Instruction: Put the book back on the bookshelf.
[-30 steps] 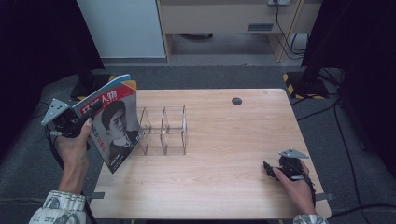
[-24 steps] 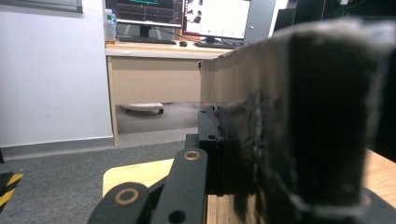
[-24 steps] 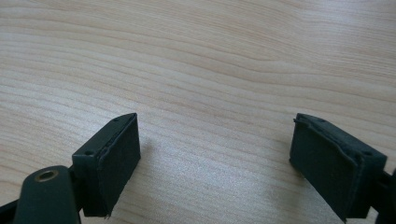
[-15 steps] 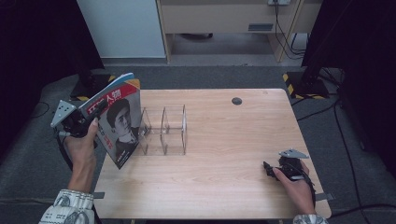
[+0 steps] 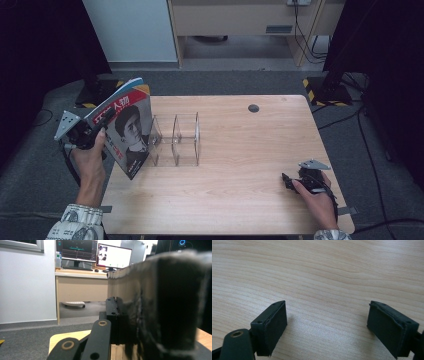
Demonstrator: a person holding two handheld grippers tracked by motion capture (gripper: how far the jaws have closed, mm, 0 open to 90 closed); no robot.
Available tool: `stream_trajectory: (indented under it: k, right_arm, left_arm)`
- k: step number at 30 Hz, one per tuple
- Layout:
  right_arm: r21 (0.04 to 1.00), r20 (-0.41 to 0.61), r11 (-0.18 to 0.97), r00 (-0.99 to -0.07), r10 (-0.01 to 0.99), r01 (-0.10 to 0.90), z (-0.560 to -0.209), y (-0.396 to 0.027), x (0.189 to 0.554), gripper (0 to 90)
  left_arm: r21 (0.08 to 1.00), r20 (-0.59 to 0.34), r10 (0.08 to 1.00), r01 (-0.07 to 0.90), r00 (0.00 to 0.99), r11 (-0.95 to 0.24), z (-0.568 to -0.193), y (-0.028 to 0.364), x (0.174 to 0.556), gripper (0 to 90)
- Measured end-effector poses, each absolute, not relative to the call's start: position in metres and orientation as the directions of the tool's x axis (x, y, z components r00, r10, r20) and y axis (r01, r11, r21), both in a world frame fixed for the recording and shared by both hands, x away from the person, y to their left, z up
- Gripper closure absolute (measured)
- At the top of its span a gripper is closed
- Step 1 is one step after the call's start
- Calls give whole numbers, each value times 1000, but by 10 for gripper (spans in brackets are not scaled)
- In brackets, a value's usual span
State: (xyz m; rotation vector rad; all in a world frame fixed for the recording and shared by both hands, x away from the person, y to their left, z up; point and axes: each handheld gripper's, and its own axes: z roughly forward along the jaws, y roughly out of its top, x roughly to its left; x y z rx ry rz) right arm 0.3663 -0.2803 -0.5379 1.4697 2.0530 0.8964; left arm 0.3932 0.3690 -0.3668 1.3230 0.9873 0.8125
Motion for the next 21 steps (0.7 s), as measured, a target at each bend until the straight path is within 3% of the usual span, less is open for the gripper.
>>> stream_trajectory:
  k: [21]
  right_arm:
    - [731, 6, 223, -333, 943, 645, -538, -280, 366, 161]
  left_arm:
    - [993, -117, 921, 49, 370, 107, -382, 362, 391, 866]
